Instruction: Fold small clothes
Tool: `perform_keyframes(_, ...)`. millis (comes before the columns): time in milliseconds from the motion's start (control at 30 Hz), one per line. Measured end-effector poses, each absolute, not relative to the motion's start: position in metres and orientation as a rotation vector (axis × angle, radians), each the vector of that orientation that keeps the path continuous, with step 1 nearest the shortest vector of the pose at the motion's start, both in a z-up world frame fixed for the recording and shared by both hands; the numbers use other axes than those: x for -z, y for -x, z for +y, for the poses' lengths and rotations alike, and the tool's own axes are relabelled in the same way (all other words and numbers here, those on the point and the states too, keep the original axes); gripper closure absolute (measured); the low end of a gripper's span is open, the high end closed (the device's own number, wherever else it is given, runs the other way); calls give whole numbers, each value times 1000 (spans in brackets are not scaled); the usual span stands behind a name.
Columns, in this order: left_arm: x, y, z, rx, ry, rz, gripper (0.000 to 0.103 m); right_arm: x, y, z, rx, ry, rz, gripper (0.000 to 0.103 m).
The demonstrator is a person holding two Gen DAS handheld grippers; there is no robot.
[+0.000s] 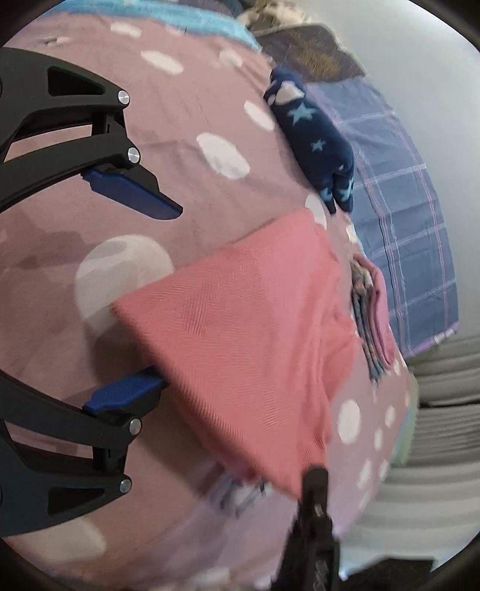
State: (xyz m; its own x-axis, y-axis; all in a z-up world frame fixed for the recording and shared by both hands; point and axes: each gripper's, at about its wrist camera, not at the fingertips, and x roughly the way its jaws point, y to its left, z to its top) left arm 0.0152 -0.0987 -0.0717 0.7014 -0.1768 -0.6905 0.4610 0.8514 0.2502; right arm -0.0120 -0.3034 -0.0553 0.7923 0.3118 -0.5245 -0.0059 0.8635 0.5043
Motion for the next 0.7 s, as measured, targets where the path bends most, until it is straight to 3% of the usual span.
perform_keyframes(133,84,-18,-95,212,-516,739,21,58,14,-308,-140,-509,645,97)
perform_keyframes(300,81,-2,-74,218,-480,769,21,103,11,-316,-104,-560,794,94)
perform_keyframes(333,80,2,-74,223,-486,766,27,103,15,-317,-108,-564,784,91)
perform_keyframes(367,78,5,-73,238,-492,759,33,100,17,-318,-105,-559,781,82)
perform_keyframes(500,54,20,-73,392,-431,754,86,63,30,-314,-95,-455,677,79)
perform_keyframes(700,29,9,-100,542,-340,661,88,48,6,-285,-264,-359,645,83)
